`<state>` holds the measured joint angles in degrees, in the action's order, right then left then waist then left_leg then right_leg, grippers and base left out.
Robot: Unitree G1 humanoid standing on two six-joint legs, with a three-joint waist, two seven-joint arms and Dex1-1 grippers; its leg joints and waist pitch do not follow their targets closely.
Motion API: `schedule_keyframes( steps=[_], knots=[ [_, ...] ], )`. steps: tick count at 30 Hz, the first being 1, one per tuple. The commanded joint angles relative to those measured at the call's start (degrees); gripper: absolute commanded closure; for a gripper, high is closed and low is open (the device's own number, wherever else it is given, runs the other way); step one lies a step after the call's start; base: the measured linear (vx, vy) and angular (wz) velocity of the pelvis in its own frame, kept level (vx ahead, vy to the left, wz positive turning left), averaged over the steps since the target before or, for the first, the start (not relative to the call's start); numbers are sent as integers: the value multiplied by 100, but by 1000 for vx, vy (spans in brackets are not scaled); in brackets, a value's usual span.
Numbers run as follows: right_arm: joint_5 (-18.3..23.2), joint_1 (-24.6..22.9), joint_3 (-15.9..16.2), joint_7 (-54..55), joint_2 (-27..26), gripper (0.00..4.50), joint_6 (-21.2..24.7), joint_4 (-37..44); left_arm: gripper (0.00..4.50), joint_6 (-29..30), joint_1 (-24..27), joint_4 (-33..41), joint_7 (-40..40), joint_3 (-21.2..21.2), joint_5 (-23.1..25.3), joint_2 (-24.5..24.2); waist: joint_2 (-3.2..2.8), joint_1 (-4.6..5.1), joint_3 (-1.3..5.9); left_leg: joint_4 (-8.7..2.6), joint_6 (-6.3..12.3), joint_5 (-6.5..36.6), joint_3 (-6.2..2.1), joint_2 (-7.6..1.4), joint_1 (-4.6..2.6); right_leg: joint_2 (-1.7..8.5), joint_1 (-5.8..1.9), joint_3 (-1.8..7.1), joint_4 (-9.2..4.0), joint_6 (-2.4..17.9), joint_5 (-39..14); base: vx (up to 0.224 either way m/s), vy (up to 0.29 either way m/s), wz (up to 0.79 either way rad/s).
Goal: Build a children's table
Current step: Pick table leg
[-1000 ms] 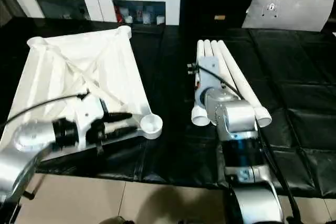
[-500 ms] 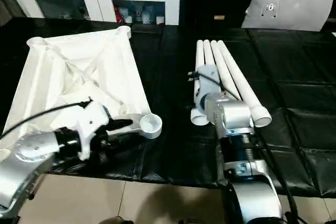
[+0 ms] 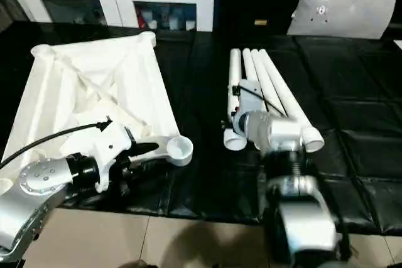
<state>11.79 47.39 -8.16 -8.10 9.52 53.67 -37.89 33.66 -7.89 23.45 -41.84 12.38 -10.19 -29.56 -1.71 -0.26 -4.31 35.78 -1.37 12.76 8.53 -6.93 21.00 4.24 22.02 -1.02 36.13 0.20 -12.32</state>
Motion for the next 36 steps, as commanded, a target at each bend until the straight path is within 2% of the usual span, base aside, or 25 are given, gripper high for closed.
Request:
schedule_keyframes(
  steps=[1, 5, 6, 7, 9, 11, 15, 18, 21, 22, 23, 24, 25, 26, 28, 29, 30, 31, 32, 33, 34, 35, 36],
  knots=[
    [22, 192, 108, -233, 106, 120, 55, -382, 264, -86, -47, 78, 128, 53, 180, -62, -4, -16, 437, -408, 170, 285, -93, -437, -18, 353, -288, 180, -311, 1856, 9, 0, 0, 0],
    [-42, 406, 273, -535, 231, 153, 50, -697, 264, -202, -37, -11, 157, 134, 292, -75, -64, -20, 441, -399, 151, 341, -89, -442, -28, 344, -278, 175, -314, 1878, 64, 0, 0, 0],
    [-81, 470, 322, -618, 261, 159, 52, -792, 264, -228, -34, -35, 154, 154, 303, -78, -54, -22, 447, -393, 155, 336, -94, -445, -23, 348, -287, 176, -300, 1897, 101, 0, 0, 0],
    [-125, 563, 350, -725, 311, 167, 50, -929, 264, -240, -59, -68, 170, 192, 318, -60, -77, -26, 451, -393, 152, 331, -101, -444, -24, 355, -293, 173, -291, 1918, 125, 0, 0, 0],
    [-157, 622, 370, -792, 355, 182, 28, -1017, 264, -183, -98, -87, 156, 209, 297, -53, -62, -29, 452, -387, 176, 322, -94, -441, -19, 351, -295, 171, -288, 1961, 194, 0, 0, 0],
    [-210, 800, 439, -992, 457, 195, -39, -1291, 264, 8, -195, -87, 50, 192, 184, -76, -102, -35, 457, -379, 169, 346, -98, -443, -28, 357, -293, 164, -280, 2012, 215, 0, 0, 0],
    [-274, 1007, 547, -1174, 476, 220, -192, -1607, 264, -21, -331, -218, -50, 86, 115, -108, -101, -28, 456, -373, 179, 373, -98, -442, -20, 349, -295, 156, -276, 2061, 273, 0, 0, 0],
    [-220, 1098, 442, -1192, 410, 244, -396, -1881, 264, -192, -402, -427, 36, 44, 220, -99, -107, -35, 450, -378, 168, 528, -101, -454, -18, 370, -294, 154, -287, 2070, 117, 0, 0, 0],
    [-174, 1156, 346, -1154, 335, 257, -494, -2010, 264, -267, -413, -498, 33, -8, 235, -156, -122, -53, 466, -372, 178, 389, -107, -459, -13, 371, -299, 146, -260, 2078, 293, 0, 0, 0],
    [-54, 1189, 142, -1033, 276, 258, -645, -2066, 264, -265, -404, -469, 70, -112, 181, -154, -147, -50, 469, -372, 187, 393, -103, -463, -16, 373, -294, 141, -257, 2085, 346, 0, 0, 0],
    [-16, 1200, 82, -1001, 259, 259, -685, -2077, 264, -260, -405, -459, 78, -148, 158, -151, -143, -49, 474, -366, 184, 395, -101, -469, -18, 380, -294, 143, -253, 2101, 378, 0, 0, 0],
    [62, 1224, -25, -953, 225, 261, -736, -2071, 264, -239, -422, -445, 77, -234, 89, -141, -183, -57, 470, -368, 175, 416, -99, -466, -26, 372, -287, 135, -258, 2114, 432, 0, 0, 0],
    [307, 1262, -357, -861, 115, 262, -981, -2013, 264, -201, -497, -488, 147, -423, 0, -103, -178, -59, 472, -369, 170, 417, -105, -472, -22, 367, -290, 129, -247, 2124, 450, 0, 0, 0],
    [411, 1286, -494, -796, 63, 262, -1103, -2017, 264, -217, -527, -533, 163, -494, -24, -102, -182, -71, 478, -363, 174, 440, -91, -474, -30, 376, -288, 132, -249, 2133, 473, 0, 0, 0],
    [572, 1156, -623, -898, -67, 262, -1551, -1660, 264, -267, -648, -651, 310, -681, -32, -48, -242, -100, 482, -352, 196, 471, -81, -470, -42, 373, -269, 108, -241, 2129, 458, 0, 0, 0],
    [586, 965, -615, -958, -150, 262, -1949, -1322, 264, -254, -730, -723, 449, -801, -52, 40, -268, -122, 470, -360, 209, 469, -71, -480, -33, 372, -264, 97, -251, 2077, 482, 0, 0, 0],
    [560, 763, -583, -914, -230, 262, -2186, -972, 264, -222, -826, -788, 564, -908, -69, 103, -320, -147, 457, -357, 194, 456, -79, -491, -33, 387, -252, 96, -237, 2056, 533, 0, 0, 0],
    [519, 514, -565, -868, -318, 262, -2399, -591, 264, -110, -941, -837, 682, -1010, -161, 215, -331, -190, 433, -364, 191, 421, -70, -496, -36, 378, -238, 94, -245, 1961, 586, 0, 0, 0],
    [516, 448, -567, -866, -347, 262, -2461, -491, 264, -46, -989, -858, 712, -1049, -216, 261, -311, -196, 451, -367, 191, 378, -60, -495, -49, 365, -245, 89, -249, 1937, 638, 0, 0, 0],
    [515, 423, -572, -864, -364, 262, -2494, -455, 264, -9, -1021, -877, 722, -1071, -251, 286, -316, -206, 417, -375, 212, 354, -57, -482, -47, 347, -222, 86, -260, 1948, 650, 0, 0, 0],
    [729, 235, -714, -1031, -403, 262, -2297, -188, 264, 84, -1079, -882, 808, -1126, -380, 471, -276, -230, 452, -369, 251, 299, -59, -478, -35, 363, -269, 88, -247, 1962, 601, 0, 0, 0],
    [880, 89, -765, -1229, -414, 262, -2144, 32, 247, 127, -1110, -867, 805, -1128, -456, 549, -332, -260, 441, -368, 274, 305, -70, -496, -29, 384, -255, 88, -257, 1951, 520, 0, 0, 0],
    [943, 22, -778, -1326, -416, 262, -2080, 133, 237, 145, -1121, -856, 796, -1124, -487, 576, -329, -262, 440, -377, 287, 304, -69, -498, -24, 369, -267, 79, -261, 1919, 501, 0, 0, 0]
  ],
)
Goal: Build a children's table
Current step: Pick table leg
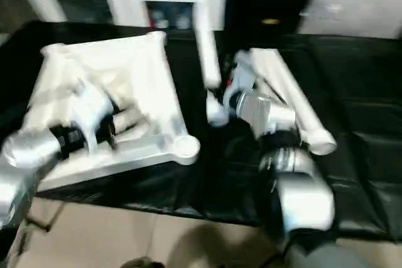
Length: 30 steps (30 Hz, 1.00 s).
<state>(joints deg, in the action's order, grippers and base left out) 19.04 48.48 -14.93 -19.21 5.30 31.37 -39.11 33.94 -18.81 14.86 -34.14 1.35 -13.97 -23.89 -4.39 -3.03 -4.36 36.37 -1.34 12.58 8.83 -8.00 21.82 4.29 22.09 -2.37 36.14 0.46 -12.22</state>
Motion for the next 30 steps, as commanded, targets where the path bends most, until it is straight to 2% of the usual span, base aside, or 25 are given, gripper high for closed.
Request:
schedule_keyframes(
  steps=[1, 2, 3, 4, 5, 6, 7, 8, 9, 10, 11, 12, 13, 14, 17, 19, 20, 21, 22, 23, 24, 25, 27, 30],
  knots=[
    [492, -486, -149, -560, -13, 262, 289, 839, 230, 308, -126, 85, -37, -47, -382, 163, -303, -20, 461, -410, 231, 332, -130, -382, -122, 367, -263, 192, -210, 1842, 510, 0, 0, 0],
    [590, -720, -130, -746, -17, 262, 223, 1143, 230, 408, -188, 109, -32, -103, -553, 276, -202, -10, 467, -425, 226, 307, -139, -409, -120, 334, -252, 179, -229, 1785, 730, 0, 0, 0],
    [696, -963, -88, -1030, 16, 262, 108, 1438, 226, 427, -276, 118, 13, -140, -679, 419, -194, -37, 495, -406, 265, 223, -136, -391, -100, 352, -276, 173, -209, 1802, 895, 0, 0, 0],
    [888, -1284, -39, -1391, 52, 262, -23, 1818, 215, 435, -382, 100, 78, -168, -797, 611, -149, -49, 477, -415, 336, 275, -128, -385, -69, 383, -292, 186, -248, 1827, 775, 0, 0, 0],
    [963, -1372, -41, -1511, 64, 262, -41, 1919, 200, 439, -412, 89, 96, -170, -833, 670, -149, -49, 477, -415, 336, 275, -128, -385, -69, 383, -292, 186, -248, 1827, 775, 0, 0, 0],
    [1099, -1526, -46, -1684, 75, 262, -63, 2099, 188, 461, -463, 71, 129, -174, -891, 770, -148, -81, 454, -421, 414, 385, -124, -396, -33, 433, -317, 204, -292, 1810, 477, 0, 0, 0],
    [1292, -1733, -45, -1900, 104, 262, 14, 2360, 188, 501, -486, 103, 152, -165, -958, 858, -66, -90, 469, -430, 469, 344, -132, -401, -24, 445, -337, 205, -293, 1791, 269, 0, 0, 0],
    [1590, -1993, 2, -2255, 176, 262, 221, 2765, 183, 700, -575, 152, 144, -200, -1174, 976, 27, -68, 447, -437, 524, 354, -111, -401, -10, 436, -333, 211, -324, 1776, 149, 0, 0, 0],
    [1695, -2071, 17, -2368, 199, 262, 309, 2894, 179, 775, -606, 169, 138, -218, -1259, 1015, 2, -97, 415, -434, 567, 415, -110, -402, -16, 450, -319, 223, -346, 1698, -218, 0, 0, 0],
    [1942, -2227, -12, -2552, 225, 263, 548, 3162, 169, 956, -661, 226, 145, -239, -1428, 1097, 108, -61, 395, -452, 605, 353, -113, -401, 21, 450, -326, 223, -364, 1634, -488, 0, 0, 0],
    [2199, -2330, -63, -2696, 227, 263, 802, 3418, 155, 1141, -741, 244, 217, -291, -1563, 1184, 85, -44, 393, -450, 596, 324, -110, -401, -3, 438, -283, 221, -396, 1564, -707, 0, 0, 0],
    [2290, -2355, -71, -2749, 224, 263, 880, 3497, 145, 1201, -771, 237, 251, -329, -1620, 1224, 65, -32, 386, -446, 591, 343, -106, -395, -13, 427, -274, 225, -401, 1555, -769, 0, 0, 0],
    [2424, -2410, -71, -2825, 221, 263, 980, 3630, 141, 1301, -819, 224, 310, -394, -1718, 1280, 71, -20, 374, -455, 562, 414, -114, -400, -16, 411, -254, 217, -430, 1523, -910, 0, 0, 0],
    [2621, -2493, -79, -2919, 208, 263, 1120, 3785, 141, 1460, -877, 202, 417, -528, -1936, 1414, 129, 6, 360, -465, 538, 445, -106, -396, -10, 400, -255, 218, -438, 1506, -970, 0, 0, 0],
    [2926, -2744, 13, -3142, 261, 263, 1317, 4104, 142, 1617, -1005, 198, 573, -713, -2335, 1689, 126, -23, 356, -478, 483, 451, -115, -411, -16, 404, -224, 223, -467, 1433, -1147, 0, 0, 0],
    [3026, -2912, 136, -3192, 296, 263, 1339, 4276, 142, 1688, -1081, 226, 655, -827, -2596, 1824, 112, -46, 369, -484, 451, 367, -122, -416, -22, 396, -213, 221, -457, 1389, -1020, 0, 0, 0],
    [3026, -2912, 136, -3192, 296, 263, 1339, 4276, 142, 1688, -1081, 226, 655, -827, -2596, 1824, 121, -52, 379, -475, 449, 320, -121, -412, -19, 399, -218, 220, -454, 1387, -941, 0, 0, 0],
    [3088, -3032, 202, -3199, 301, 263, 1373, 4412, 142, 1743, -1132, 275, 722, -916, -2852, 1957, 143, -52, 385, -472, 469, 231, -115, -404, -6, 401, -223, 222, -446, 1397, -814, 0, 0, 0],
    [3097, -3055, 208, -3189, 297, 263, 1389, 4455, 142, 1766, -1154, 292, 742, -950, -2954, 2011, 129, -66, 384, -465, 484, 198, -117, -399, -5, 409, -217, 223, -444, 1406, -778, 0, 0, 0],
    [3123, -3065, 188, -3165, 289, 263, 1430, 4495, 142, 1836, -1170, 312, 774, -999, -3058, 2061, 139, -74, 385, -458, 515, 140, -116, -398, 7, 414, -220, 225, -438, 1425, -707, 0, 0, 0],
    [3152, -3068, 161, -3153, 288, 263, 1466, 4521, 142, 1893, -1176, 332, 793, -1011, -3096, 2088, 176, -76, 402, -451, 576, 27, -117, -396, 25, 412, -226, 221, -431, 1416, -598, 0, 0, 0],
    [3155, -3068, 158, -3153, 289, 263, 1469, 4523, 142, 1897, -1177, 334, 794, -1011, -3098, 2090, 176, -76, 402, -451, 576, 27, -117, -396, 25, 412, -226, 221, -431, 1416, -598, 0, 0, 0],
    [3268, -3087, 170, -3176, 322, 263, 1597, 4632, 142, 1985, -1110, 415, 797, -982, -3145, 2119, 159, -79, 400, -430, 713, -145, -118, -391, 45, 402, -200, 212, -414, 1397, -447, 0, 0, 0],
    [3334, -3129, 227, -3148, 353, 263, 1635, 4721, 142, 2052, -1073, 449, 920, -1043, -3311, 2195, 176, -77, 392, -427, 727, -108, -114, -396, 45, 406, -199, 209, -423, 1392, -515, 0, 0, 0]
  ],
)
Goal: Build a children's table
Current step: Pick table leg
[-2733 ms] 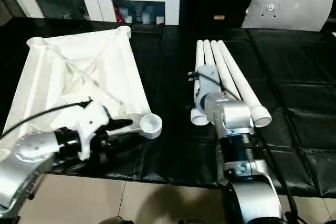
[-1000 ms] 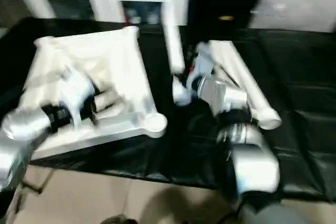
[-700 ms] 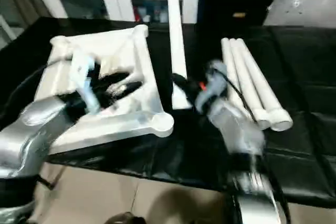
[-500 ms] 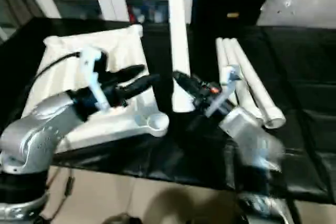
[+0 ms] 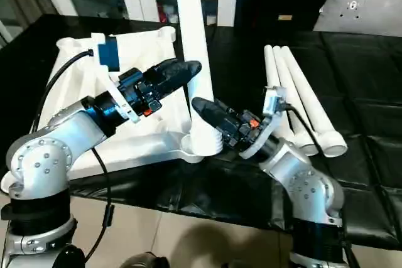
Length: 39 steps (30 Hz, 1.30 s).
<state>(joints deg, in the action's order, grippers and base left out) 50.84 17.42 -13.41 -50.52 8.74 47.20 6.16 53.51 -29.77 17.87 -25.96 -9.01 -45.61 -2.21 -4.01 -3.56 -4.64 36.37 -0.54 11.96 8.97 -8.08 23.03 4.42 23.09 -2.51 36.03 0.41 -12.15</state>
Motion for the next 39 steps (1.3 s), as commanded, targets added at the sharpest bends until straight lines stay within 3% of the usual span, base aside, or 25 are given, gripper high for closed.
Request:
schedule_keyframes(
  steps=[1, 2, 4, 7, 9, 15, 16, 17, 20, 21, 22, 28, 33, 39],
  knots=[
    [163, -37, 95, -19, 29, 263, 44, 212, 142, 103, 29, 163, 117, 3, -174, 16, 150, -23, 420, -424, 645, -36, -125, -387, -79, 396, -299, 227, -419, 1396, -536, 0, 0, 0],
    [166, -52, 121, -19, 48, 263, 36, 237, 142, 105, 42, 181, 127, 20, -200, 8, 146, -26, 410, -434, 622, 0, -131, -391, -75, 396, -298, 225, -424, 1388, -609, 0, 0, 0],
    [181, -86, 167, -7, 77, 263, 33, 304, 198, 100, 67, 209, 163, 45, -243, 5, 152, -15, 398, -449, 565, 92, -130, -399, -80, 392, -295, 227, -438, 1358, -711, 0, 0, 0],
    [118, -106, 217, 48, 77, 263, -16, 364, 212, 103, 95, 228, 177, 42, -290, 3, 159, -7, 386, -465, 479, 174, -133, -401, -86, 387, -291, 231, -449, 1312, -764, 0, 0, 0],
    [-224, -130, 355, 157, 84, 263, -249, 423, 212, 115, 131, 269, 193, 31, -315, 3, 165, -2, 381, -473, 409, 219, -131, -401, -85, 390, -291, 235, -457, 1275, -830, 0, 0, 0],
    [-904, -171, 722, 617, -89, 263, -893, 598, 212, -450, 217, 294, 192, 508, 509, -333, 155, 19, 375, -502, 327, 279, -149, -411, -90, 387, -280, 242, -463, 1130, -818, 0, 0, 0],
    [-1044, -203, 836, 667, -108, 263, -1004, 670, 212, -602, 243, 307, 244, 642, 730, -386, 142, 23, 381, -502, 321, 236, -151, -420, -94, 389, -284, 244, -459, 1120, -694, 0, 0, 0],
    [-1265, -265, 1012, 774, -189, 263, -1216, 767, 212, -940, 288, 290, 567, 885, 1302, -437, 139, 34, 382, -497, 318, 235, -148, -422, -86, 381, -285, 245, -447, 1113, -630, 0, 0, 0],
    [-1402, -305, 1106, 839, -254, 263, -1376, 785, 212, -1231, 315, 276, 722, 1089, 1725, -519, 136, 28, 396, -494, 345, 158, -152, -429, -91, 394, -297, 244, -430, 1154, -378, 0, 0, 0],
    [-1597, -372, 1233, 887, -329, 263, -1619, 774, 212, -1596, 346, 281, 777, 1341, 2154, -672, 129, 30, 399, -495, 349, 157, -152, -427, -88, 397, -304, 244, -423, 1164, -347, 0, 0, 0],
    [-1658, -392, 1271, 901, -352, 263, -1695, 769, 212, -1690, 354, 280, 797, 1403, 2265, -712, 129, 36, 396, -506, 339, 237, -157, -437, -93, 394, -295, 241, -421, 1158, -345, 0, 0, 0],
    [-1899, -524, 1498, 933, -399, 263, -2037, 671, 212, -1992, 507, 231, 623, 1218, 2033, -465, 136, 70, 380, -518, 258, 438, -139, -426, -88, 397, -309, 251, -423, 1298, -408, 0, 0, 0],
    [-2165, -608, 1696, 898, -367, 263, -2330, 591, 212, -1996, 612, 159, 666, 1300, 2046, -502, 144, 82, 385, -517, 251, 481, -142, -428, -83, 398, -307, 256, -423, 1261, -432, 0, 0, 0],
    [-2326, -594, 1804, 875, -319, 263, -2552, 498, 212, -1383, 711, 124, 909, 959, 1381, -92, 146, 96, 403, -485, 318, 392, -131, -418, -80, 398, -321, 252, -401, 1403, -266, 0, 0, 0]
  ],
)
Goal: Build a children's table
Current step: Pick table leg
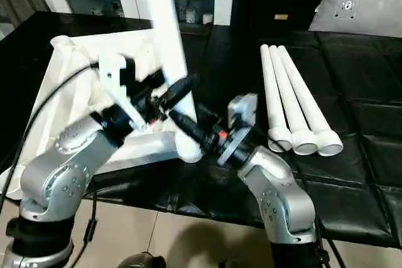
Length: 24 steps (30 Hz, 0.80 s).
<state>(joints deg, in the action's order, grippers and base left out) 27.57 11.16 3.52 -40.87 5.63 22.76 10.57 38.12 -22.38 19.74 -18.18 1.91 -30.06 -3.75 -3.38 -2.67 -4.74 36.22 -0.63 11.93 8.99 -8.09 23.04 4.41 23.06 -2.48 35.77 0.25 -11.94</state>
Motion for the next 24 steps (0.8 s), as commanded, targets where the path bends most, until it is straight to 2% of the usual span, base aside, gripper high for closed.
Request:
schedule_keyframes(
  steps=[1, 3, 5, 7, 14, 18, 24],
  knots=[
    [-28, 39, 124, -82, -2, 263, -156, 34, 212, 197, -47, -95, 194, -215, -251, 141, 82, -1, 415, -470, 339, 394, -137, -416, -80, 396, -318, 246, -380, 1417, -289, 0, 0, 0],
    [-120, 47, 153, -38, 0, 263, -278, -8, 212, 314, -89, -157, 354, -411, -496, 310, 76, 2, 440, -451, 387, 332, -137, -418, -80, 397, -329, 249, -360, 1424, -213, 0, 0, 0],
    [-176, 52, 168, -11, -4, 263, -351, -33, 212, 360, -109, -184, 434, -500, -622, 383, 89, 4, 433, -453, 402, 354, -133, -413, -73, 392, -325, 246, -375, 1442, -236, 0, 0, 0],
    [-214, 63, 179, 12, -17, 263, -420, -66, 212, 385, -131, -192, 474, -561, -729, 435, 74, -7, 444, -448, 409, 362, -137, -419, -87, 393, -320, 245, -377, 1448, -281, 0, 0, 0],
    [-282, 101, 185, 89, -47, 263, -563, -151, 212, 247, -106, -162, 163, -289, -338, 84, 68, -10, 486, -419, 531, 147, -142, -417, -92, 388, -331, 236, -341, 1405, -85, 0, 0, 0],
    [-307, 104, 187, 112, -43, 263, -632, -196, 212, 315, -116, -159, 224, -363, -469, 67, 68, -19, 495, -408, 520, 110, -141, -420, -95, 385, -337, 235, -318, 1469, 33, 0, 0, 0],
    [-354, 114, 181, 131, -53, 263, -682, -226, 212, 359, -119, -148, 174, -438, -638, 79, 72, -15, 487, -417, 460, 259, -137, -411, -92, 380, -343, 234, -331, 1464, -104, 0, 0, 0]
  ],
)
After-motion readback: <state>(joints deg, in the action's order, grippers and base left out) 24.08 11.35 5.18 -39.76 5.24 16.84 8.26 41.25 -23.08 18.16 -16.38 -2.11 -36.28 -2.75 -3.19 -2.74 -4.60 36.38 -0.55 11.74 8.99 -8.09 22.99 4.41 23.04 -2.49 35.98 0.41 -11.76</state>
